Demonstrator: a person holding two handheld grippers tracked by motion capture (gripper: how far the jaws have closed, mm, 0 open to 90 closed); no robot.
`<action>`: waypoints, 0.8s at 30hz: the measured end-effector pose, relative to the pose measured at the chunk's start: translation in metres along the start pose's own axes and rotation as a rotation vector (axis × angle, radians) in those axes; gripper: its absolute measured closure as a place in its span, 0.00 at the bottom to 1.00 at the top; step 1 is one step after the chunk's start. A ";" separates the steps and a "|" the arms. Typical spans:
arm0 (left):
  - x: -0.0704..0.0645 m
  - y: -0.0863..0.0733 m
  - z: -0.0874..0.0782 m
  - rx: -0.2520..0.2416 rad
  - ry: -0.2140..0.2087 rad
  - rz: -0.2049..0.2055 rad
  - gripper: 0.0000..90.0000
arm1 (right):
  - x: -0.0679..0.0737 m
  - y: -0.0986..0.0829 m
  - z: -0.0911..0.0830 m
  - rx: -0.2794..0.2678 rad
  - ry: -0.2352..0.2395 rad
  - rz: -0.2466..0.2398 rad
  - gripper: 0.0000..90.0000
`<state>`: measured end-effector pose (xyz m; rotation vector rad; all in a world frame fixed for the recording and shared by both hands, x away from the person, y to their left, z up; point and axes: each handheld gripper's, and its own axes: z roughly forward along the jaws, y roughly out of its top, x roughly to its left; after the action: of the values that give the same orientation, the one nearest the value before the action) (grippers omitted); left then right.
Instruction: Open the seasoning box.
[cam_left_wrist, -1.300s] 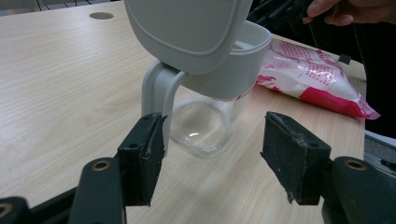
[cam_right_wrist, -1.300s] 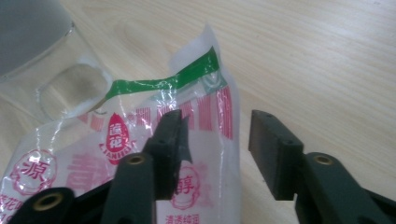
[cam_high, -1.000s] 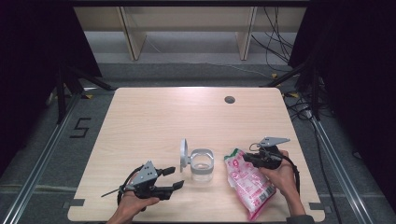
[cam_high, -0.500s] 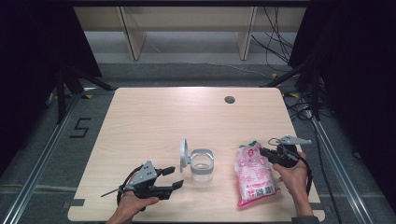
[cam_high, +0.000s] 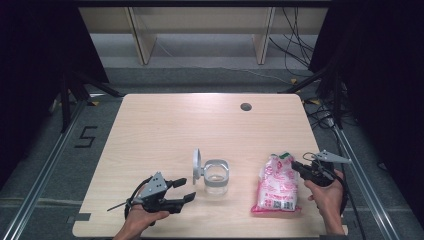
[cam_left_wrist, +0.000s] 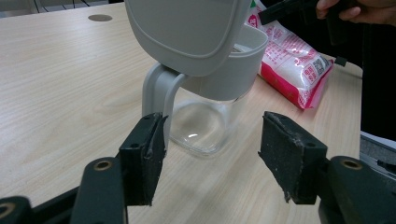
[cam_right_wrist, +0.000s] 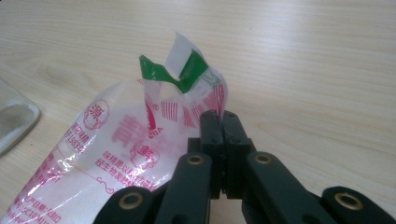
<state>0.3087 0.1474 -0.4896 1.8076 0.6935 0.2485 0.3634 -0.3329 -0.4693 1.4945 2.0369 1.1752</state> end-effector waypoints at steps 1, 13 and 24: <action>0.000 0.000 0.000 0.000 0.000 0.000 0.44 | -0.004 -0.001 -0.002 -0.004 0.016 -0.032 1.00; -0.001 0.000 0.001 0.019 -0.006 0.002 0.40 | -0.009 -0.010 -0.009 -0.018 -0.041 0.045 0.73; -0.002 0.000 0.002 0.019 -0.008 -0.002 0.39 | -0.007 -0.016 -0.002 0.025 0.010 0.159 0.43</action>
<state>0.3077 0.1445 -0.4902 1.8247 0.6934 0.2339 0.3550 -0.3418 -0.4822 1.6928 1.9767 1.2226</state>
